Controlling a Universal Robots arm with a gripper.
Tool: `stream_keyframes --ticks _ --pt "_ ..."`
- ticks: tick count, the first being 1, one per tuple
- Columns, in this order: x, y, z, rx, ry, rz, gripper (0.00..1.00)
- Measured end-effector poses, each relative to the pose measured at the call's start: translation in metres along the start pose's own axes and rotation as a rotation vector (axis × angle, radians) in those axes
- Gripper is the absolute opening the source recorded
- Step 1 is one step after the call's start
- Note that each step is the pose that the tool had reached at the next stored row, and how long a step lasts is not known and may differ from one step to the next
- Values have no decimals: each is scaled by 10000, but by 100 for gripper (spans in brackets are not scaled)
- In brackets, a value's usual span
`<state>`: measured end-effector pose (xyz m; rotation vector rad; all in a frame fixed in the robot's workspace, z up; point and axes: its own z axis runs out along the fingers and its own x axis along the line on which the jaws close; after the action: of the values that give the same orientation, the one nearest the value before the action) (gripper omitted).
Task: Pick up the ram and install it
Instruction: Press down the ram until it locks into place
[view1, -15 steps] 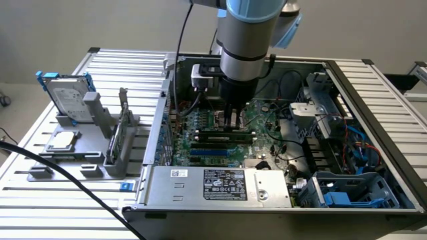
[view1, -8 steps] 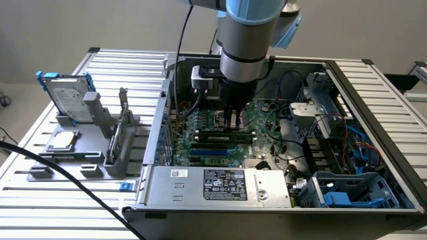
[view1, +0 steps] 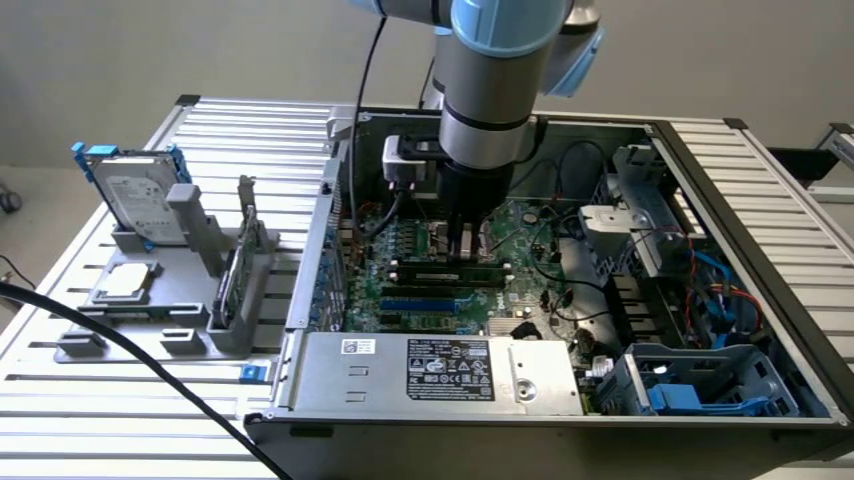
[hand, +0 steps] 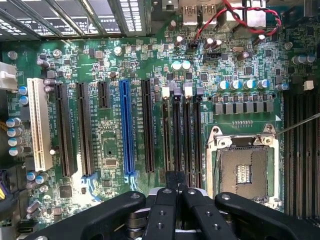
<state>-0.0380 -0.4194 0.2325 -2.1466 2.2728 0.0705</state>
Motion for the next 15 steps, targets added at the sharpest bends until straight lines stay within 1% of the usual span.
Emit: stream_keyframes --ticks 9,11,14,15 --pt "-5 0 55 -3 7 -15 11" --pt "-5 -1 71 -2 1 -14 11" --pt "-4 -1 76 -3 6 -14 11" --pt "-6 -1 70 0 -5 -15 11"
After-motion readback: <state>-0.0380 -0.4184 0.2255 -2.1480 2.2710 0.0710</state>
